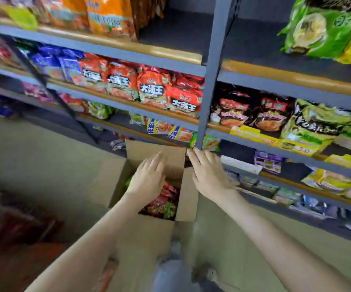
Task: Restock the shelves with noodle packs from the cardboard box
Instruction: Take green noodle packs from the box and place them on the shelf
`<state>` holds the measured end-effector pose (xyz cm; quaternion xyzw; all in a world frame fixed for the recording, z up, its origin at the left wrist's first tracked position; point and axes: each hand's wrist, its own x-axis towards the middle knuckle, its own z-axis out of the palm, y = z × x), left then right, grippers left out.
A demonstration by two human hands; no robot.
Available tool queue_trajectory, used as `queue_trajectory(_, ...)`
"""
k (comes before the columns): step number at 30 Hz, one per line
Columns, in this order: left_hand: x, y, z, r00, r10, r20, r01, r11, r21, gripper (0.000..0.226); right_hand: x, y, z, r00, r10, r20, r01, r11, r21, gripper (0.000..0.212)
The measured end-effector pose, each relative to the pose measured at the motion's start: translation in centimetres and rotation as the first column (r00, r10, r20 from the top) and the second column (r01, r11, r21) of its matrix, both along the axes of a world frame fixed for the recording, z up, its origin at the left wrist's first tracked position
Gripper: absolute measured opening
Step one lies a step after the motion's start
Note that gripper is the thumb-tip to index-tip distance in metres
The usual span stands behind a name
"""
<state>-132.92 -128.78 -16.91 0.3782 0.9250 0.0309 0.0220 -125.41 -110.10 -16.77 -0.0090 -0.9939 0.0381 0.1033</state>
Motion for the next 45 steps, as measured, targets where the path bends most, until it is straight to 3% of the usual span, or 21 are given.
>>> queue_trajectory(5,-2.4,-7.9,-7.0,0.964,0.189,0.186,-0.171,0.979,-0.108,0.072,-3.4,-5.7,-7.1,0.978,0.058,0.202,-0.052,0.998,-0.034,0.069)
queue_trajectory(8,-4.3,-11.8,-12.6,0.938,0.228,0.263,-0.185,0.967,-0.178,0.075,-6.1,-8.9,-12.6,0.93,0.081,0.358,-0.083,0.997,-0.01,0.074)
queue_trajectory(12,-8.1,-14.8,-20.7,0.936,0.169,0.31,-0.109,0.973,-0.201,0.062,-9.6,-12.5,-22.3,0.813,0.066,0.578,-0.047,0.998,-0.047,0.08)
queue_trajectory(15,-10.1,-15.2,-26.9,0.906,0.17,0.386,-0.067,0.961,-0.267,0.065,-11.1,-13.5,-29.9,0.693,0.087,0.716,-0.05,0.996,-0.073,0.074)
queue_trajectory(20,-11.6,-13.1,-38.4,0.892,0.131,0.434,0.042,0.93,-0.366,0.064,-13.2,-12.2,-41.9,0.603,0.111,0.79,-0.19,0.982,0.007,0.064)
queue_trajectory(23,-11.4,-11.3,-44.1,0.879,0.133,0.458,0.059,0.922,-0.382,0.071,-14.8,-10.7,-48.5,0.498,0.115,0.86,-0.296,0.954,0.044,0.064)
queue_trajectory(29,-10.0,-9.7,-50.6,0.871,0.09,0.483,0.141,0.896,-0.421,0.079,-17.2,-9.0,-57.5,0.319,0.068,0.945,-0.31,0.95,0.036,0.058)
queue_trajectory(34,-9.7,-9.3,-51.1,0.859,0.065,0.509,0.171,0.899,-0.403,0.071,-17.1,-8.8,-58.5,0.356,0.179,0.917,-0.386,0.922,-0.03,0.05)
queue_trajectory(38,-9.6,-8.7,-50.3,0.839,0.095,0.536,0.163,0.896,-0.413,0.067,-15.8,-9.2,-55.1,0.428,0.254,0.867,-0.395,0.916,-0.073,0.044)
queue_trajectory(41,-9.6,-7.8,-47.9,0.779,0.149,0.609,0.1,0.929,-0.356,0.07,-14.6,-9.6,-50.4,0.562,0.315,0.765,-0.332,0.933,-0.14,0.044)
queue_trajectory(45,-9.4,-6.1,-43.2,0.719,0.193,0.667,-0.015,0.965,-0.263,0.081,-14.0,-9.8,-43.8,0.799,0.346,0.492,-0.286,0.938,-0.195,0.045)
